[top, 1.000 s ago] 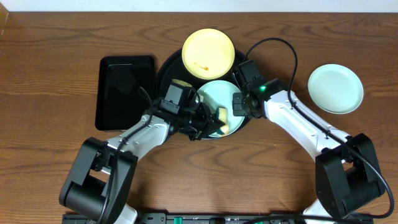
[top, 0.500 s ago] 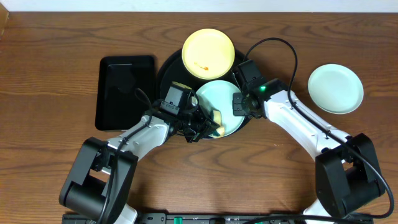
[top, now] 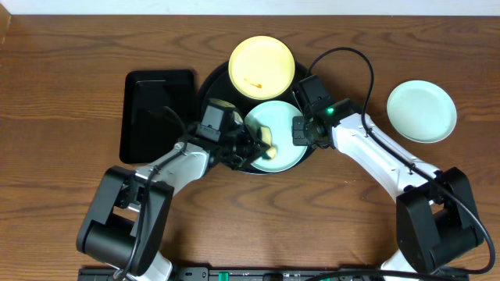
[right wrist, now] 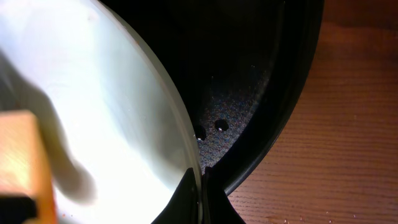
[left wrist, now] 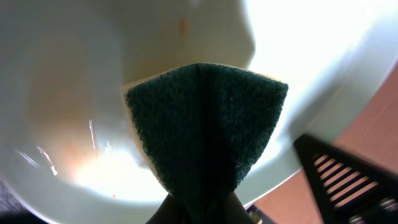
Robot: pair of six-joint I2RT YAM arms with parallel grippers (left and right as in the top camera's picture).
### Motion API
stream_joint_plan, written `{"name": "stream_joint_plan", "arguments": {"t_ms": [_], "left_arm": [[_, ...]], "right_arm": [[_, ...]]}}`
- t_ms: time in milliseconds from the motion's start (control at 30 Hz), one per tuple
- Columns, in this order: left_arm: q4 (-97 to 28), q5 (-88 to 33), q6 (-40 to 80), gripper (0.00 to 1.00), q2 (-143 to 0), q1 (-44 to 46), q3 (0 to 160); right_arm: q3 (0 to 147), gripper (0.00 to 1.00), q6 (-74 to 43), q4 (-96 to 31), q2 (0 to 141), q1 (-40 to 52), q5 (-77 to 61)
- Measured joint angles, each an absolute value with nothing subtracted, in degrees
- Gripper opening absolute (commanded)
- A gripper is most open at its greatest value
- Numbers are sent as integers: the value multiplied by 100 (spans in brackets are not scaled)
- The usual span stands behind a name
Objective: Clean dirty plates on tray and stack at the side
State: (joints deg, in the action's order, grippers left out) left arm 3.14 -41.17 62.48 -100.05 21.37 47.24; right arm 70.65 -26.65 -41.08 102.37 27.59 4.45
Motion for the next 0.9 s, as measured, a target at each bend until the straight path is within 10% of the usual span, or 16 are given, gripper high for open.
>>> {"name": "stream_joint_plan", "arguments": {"t_ms": [500,900], "left_arm": [[2611,-4646,6055,7,-9948,1682,4687],[1262,-4950,5680,7,-8840,1503,4689]], "right_arm": [[7065,1,-2657,-4106,10237,2759,445],[7065,1,-2561,-4108,10237,2759,554]]}}
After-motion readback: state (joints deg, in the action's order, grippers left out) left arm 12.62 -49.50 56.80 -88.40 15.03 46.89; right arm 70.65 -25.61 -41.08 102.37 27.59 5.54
